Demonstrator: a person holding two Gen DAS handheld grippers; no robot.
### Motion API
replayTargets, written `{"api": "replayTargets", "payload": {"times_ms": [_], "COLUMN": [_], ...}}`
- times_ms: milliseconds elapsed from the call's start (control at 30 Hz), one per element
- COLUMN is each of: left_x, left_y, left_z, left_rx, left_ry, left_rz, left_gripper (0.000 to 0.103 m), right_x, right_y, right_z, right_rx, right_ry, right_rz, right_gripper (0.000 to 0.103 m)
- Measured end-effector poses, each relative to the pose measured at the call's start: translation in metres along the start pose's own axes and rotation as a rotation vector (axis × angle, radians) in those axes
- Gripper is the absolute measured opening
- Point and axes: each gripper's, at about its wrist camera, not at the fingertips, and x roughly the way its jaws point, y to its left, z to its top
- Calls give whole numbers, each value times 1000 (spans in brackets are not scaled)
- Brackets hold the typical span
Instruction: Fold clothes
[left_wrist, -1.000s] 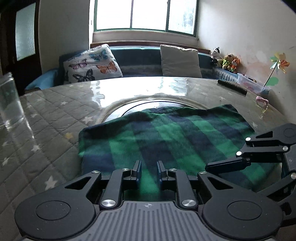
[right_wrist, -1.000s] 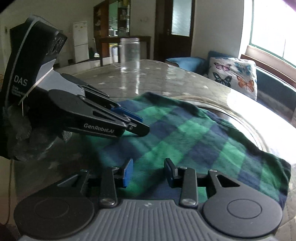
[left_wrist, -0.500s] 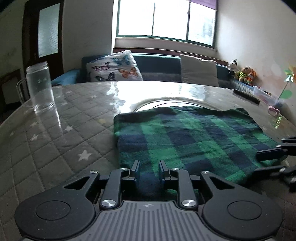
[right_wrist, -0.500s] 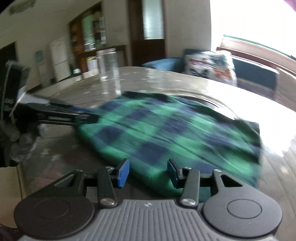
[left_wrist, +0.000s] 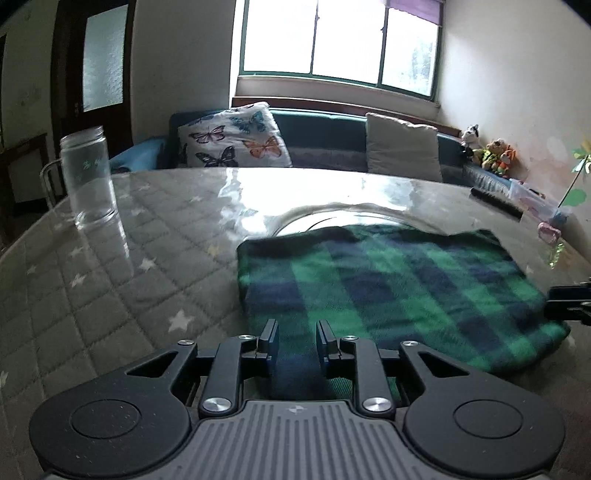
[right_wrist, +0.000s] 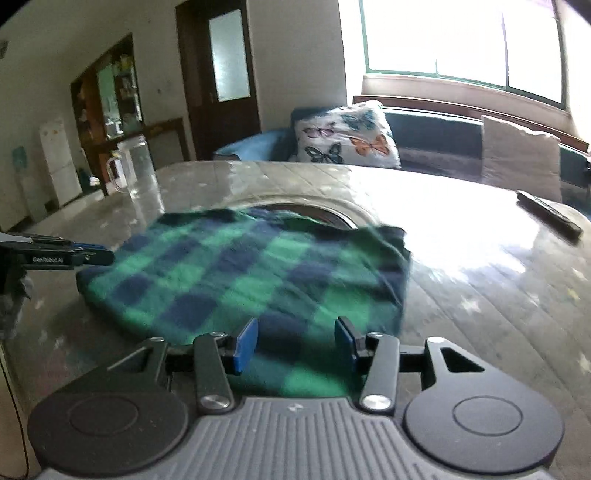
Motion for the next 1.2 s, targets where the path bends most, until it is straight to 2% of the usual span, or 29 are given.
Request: {"api": "replayTargets", "payload": {"times_ms": [167,300,467,633,900,1200], "left_x": [22,25,42,73,118,120], "left_y": [6,11,4,-2,6,13], "left_z": [0,7,30,53,68,69], "left_rx": [18,19,48,84,93,67], "left_ry": [68,65,68,101,161,153], "left_rz": [36,33,14,5,25,16], "left_gripper": [24,26,26,26,26,26], "right_x": [19,16,27,57,105,108], "right_y": [-9,-22,-26,-27,-49,-68], "right_z": [-3,0,20,44,66,66], "right_rx": [25,56,59,43,53,88], "right_ry": [44,51,34,28,87,69], "right_rz": [-15,-48,-31,-17,-47,-96], "right_gripper": [47,47,47,47,47,45]}}
